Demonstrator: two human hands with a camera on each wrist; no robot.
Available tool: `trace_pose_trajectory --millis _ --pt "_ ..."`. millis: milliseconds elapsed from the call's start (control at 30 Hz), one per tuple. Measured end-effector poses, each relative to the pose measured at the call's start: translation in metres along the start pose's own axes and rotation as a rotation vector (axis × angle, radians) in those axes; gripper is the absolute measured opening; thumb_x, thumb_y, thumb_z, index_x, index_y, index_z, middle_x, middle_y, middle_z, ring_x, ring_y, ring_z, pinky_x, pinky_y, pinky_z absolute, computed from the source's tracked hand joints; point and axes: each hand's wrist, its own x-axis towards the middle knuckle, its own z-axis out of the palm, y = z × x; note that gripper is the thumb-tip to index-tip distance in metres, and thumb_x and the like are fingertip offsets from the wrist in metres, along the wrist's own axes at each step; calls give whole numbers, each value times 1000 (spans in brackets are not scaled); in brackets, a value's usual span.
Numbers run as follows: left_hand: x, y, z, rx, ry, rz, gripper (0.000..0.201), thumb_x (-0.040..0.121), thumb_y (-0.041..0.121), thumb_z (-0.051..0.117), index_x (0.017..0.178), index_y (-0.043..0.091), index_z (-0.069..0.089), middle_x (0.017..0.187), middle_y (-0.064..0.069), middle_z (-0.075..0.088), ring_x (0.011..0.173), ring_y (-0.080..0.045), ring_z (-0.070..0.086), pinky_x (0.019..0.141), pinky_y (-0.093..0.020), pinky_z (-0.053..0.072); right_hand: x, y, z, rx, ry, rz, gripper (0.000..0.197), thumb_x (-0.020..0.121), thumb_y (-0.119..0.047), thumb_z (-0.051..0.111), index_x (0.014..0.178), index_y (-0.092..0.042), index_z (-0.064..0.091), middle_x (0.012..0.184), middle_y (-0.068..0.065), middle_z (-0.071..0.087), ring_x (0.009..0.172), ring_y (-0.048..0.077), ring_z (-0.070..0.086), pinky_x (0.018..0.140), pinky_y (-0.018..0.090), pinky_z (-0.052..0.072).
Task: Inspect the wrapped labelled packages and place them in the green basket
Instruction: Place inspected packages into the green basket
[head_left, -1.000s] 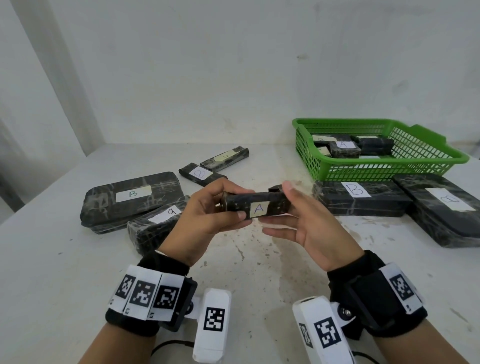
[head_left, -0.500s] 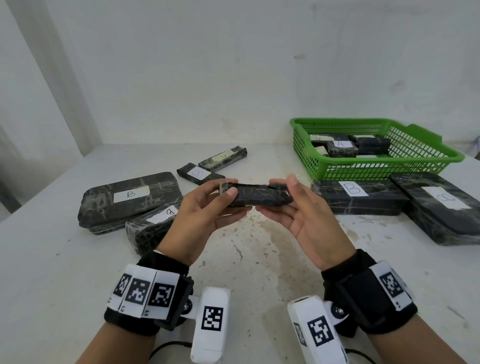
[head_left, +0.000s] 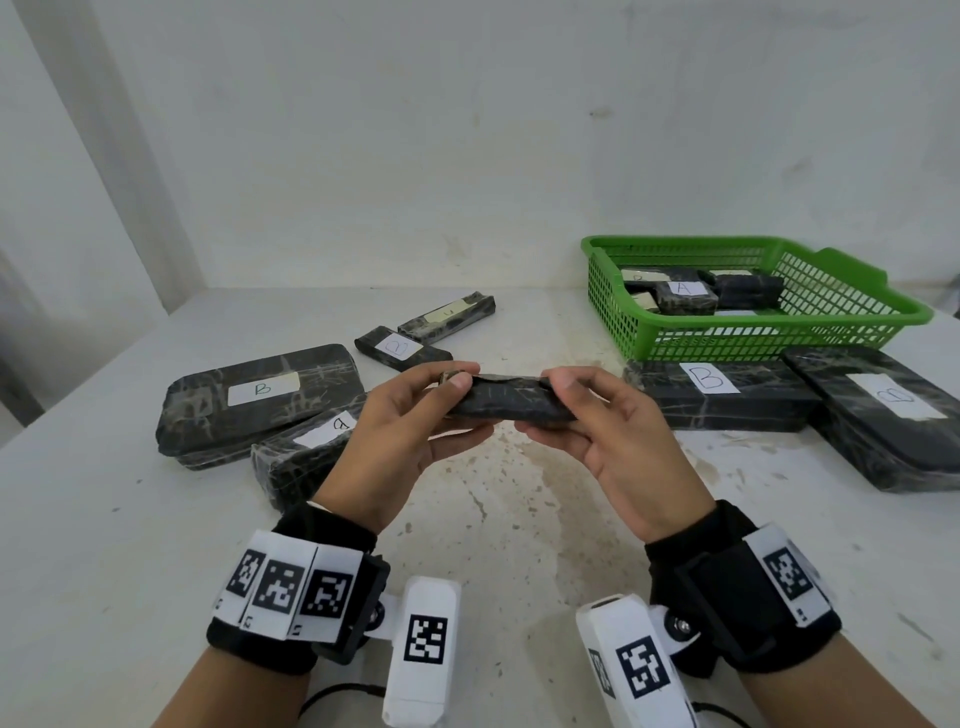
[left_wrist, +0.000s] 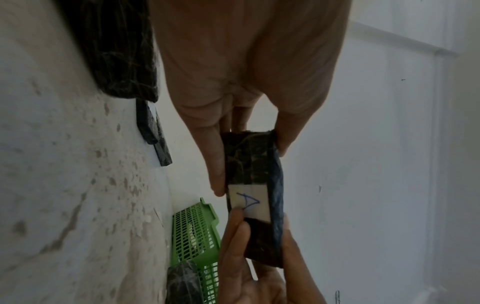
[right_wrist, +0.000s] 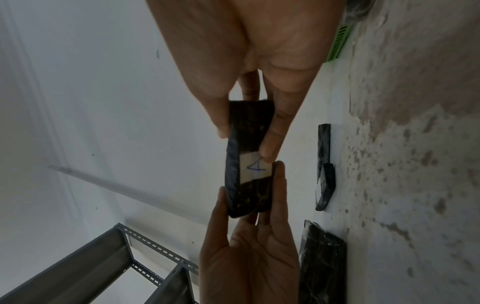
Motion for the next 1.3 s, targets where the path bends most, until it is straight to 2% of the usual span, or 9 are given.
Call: trace_pose_trajectory --millis 133,200,300,433,567,667,867,1133,1300 --pt "-1 -2 3 15 5 -30 46 77 27 67 115 1 64 94 -8 73 90 -24 73 81 -33 60 1 5 -2 -61 13 -42 24 77 -18 68 94 -1 65 84 6 74 85 23 73 72 31 60" --pt "0 -4 3 65 41 -25 30 85 14 66 111 -1 65 96 -13 73 88 -23 73 77 -31 61 0 6 -2 -80 10 -43 25 76 -18 68 94 -1 65 86 10 73 84 23 73 72 32 61" --pt "2 -6 0 134 81 -12 15 90 -3 61 105 -2 66 93 -14 73 82 -20 73 72 -29 61 0 8 2 -122 -2 -18 30 75 -25 69 96 -4 65 92 14 71 85 23 72 72 30 60" --pt "2 -6 0 186 87 10 13 90 -4 62 100 3 67 88 -11 72 78 -16 72 70 -25 59 -1 11 5 -153 -21 22 44 67 -39 75 97 -9 64 97 12 69 86 18 71 76 27 57" --pt "1 -6 1 190 29 -15 27 80 15 79 104 9 69 96 -12 71 86 -17 72 76 -26 58 0 11 0 -217 40 -14 9 85 -4 70 91 -6 64 93 14 67 79 19 71 69 26 57" --pt "1 -7 1 177 0 -35 39 73 18 83 109 10 69 97 -10 73 90 -18 72 81 -27 58 1 8 -3 -196 51 13 8 86 3 67 89 -5 64 89 12 68 75 17 71 66 25 57" --pt "2 -5 0 121 25 -12 17 87 5 63 103 2 68 89 -12 73 83 -19 73 74 -29 60 1 7 1 -100 0 34 26 73 -23 73 92 -7 65 99 13 66 82 17 70 71 25 57" --pt "0 0 1 -15 -21 -21 42 80 17 70 116 -4 65 102 -18 70 91 -24 71 80 -32 60 1 1 -2 -62 27 -50 11 79 -7 69 90 -6 67 85 5 72 75 19 71 64 24 58" --pt "-1 1 2 -40 8 27 32 81 19 65 105 -2 68 97 -19 73 88 -25 73 76 -30 61 -1 -4 3 29 -53 -18 34 77 -27 64 102 -5 63 83 7 71 67 18 68 65 22 57"
